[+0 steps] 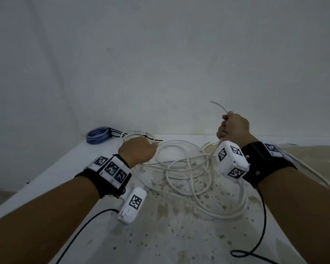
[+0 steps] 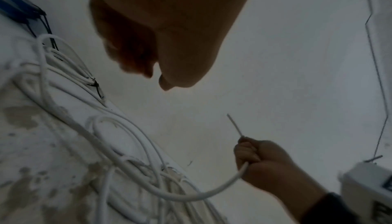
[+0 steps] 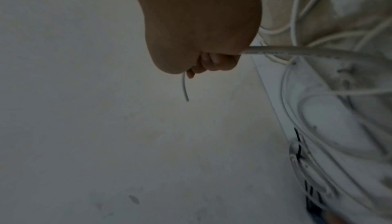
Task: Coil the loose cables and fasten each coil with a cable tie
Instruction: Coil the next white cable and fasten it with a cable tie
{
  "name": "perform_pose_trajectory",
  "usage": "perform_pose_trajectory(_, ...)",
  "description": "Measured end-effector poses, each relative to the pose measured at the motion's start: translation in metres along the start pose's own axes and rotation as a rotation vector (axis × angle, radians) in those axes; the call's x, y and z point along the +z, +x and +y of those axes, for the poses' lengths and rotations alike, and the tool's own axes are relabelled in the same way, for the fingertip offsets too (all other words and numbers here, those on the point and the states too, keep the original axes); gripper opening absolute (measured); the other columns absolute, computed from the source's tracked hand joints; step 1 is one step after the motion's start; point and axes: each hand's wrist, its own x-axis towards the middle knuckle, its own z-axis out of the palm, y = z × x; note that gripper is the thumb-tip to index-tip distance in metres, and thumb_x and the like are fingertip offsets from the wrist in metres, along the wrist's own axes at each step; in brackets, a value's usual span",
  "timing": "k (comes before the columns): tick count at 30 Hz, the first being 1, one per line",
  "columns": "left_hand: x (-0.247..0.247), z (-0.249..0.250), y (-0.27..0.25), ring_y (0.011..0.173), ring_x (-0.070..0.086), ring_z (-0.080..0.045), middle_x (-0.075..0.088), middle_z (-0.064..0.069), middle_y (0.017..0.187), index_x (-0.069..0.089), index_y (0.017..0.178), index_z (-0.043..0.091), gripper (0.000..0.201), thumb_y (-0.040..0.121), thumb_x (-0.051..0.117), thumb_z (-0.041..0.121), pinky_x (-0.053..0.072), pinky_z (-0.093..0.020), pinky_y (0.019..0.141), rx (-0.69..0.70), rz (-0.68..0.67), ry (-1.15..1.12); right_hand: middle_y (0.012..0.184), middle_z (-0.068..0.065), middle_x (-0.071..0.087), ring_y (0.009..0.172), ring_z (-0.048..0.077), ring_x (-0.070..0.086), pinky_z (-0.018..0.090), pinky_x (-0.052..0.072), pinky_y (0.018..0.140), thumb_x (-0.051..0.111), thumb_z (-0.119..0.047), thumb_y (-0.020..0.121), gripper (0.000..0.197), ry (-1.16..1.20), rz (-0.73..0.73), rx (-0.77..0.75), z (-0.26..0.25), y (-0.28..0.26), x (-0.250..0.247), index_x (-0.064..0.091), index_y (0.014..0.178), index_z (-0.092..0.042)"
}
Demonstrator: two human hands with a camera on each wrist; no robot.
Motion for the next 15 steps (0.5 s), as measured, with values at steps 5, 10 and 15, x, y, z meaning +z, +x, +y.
perform_pose_trajectory(5, 0.012, 0.016, -0.034, 0.055, 0.068, -0.017, 0.074, -0.019, 0.091, 0.059, 0.106, -0.004, 0.063, 0.098, 0.043, 0.057, 0.050, -0.020, 0.044, -0.295, -0.485, -0.811, 0.044, -0.004, 0.028, 0.032, 0.010, 0.018, 0.015, 0.016, 0.035, 0.034, -0.018, 0.101, 0.030, 0.292, -0.098, 0.145, 0.017, -0.002, 0.025, 0.043, 0.073, -0.013)
perform_pose_trajectory(10, 0.011, 0.027, -0.004, 0.085, 0.057, -0.025, 0.049, -0.013, 0.096, 0.051, 0.111, 0.008, 0.014, 0.099, 0.056, 0.013, 0.059, -0.036, 0.059, -0.542, -0.125, -1.493, 0.046, -0.005, 0.028, 0.033, 0.009, 0.018, 0.017, 0.017, 0.032, 0.036, -0.024, 0.105, 0.033, 0.374, -0.227, 0.129, 0.023, -0.016, 0.048, 0.046, 0.075, -0.014)
perform_pose_trajectory(15, 0.024, 0.026, -0.028, 0.037, 0.034, -0.006, 0.046, 0.005, 0.049, 0.049, 0.068, 0.019, 0.039, 0.094, 0.059, 0.045, 0.025, -0.014, 0.037, -0.467, -0.484, -0.951, 0.044, -0.005, 0.027, 0.034, 0.010, 0.017, 0.018, 0.017, 0.033, 0.034, -0.027, 0.106, 0.035, 0.489, -0.213, 0.056, 0.007, -0.012, 0.048, 0.043, 0.074, -0.015)
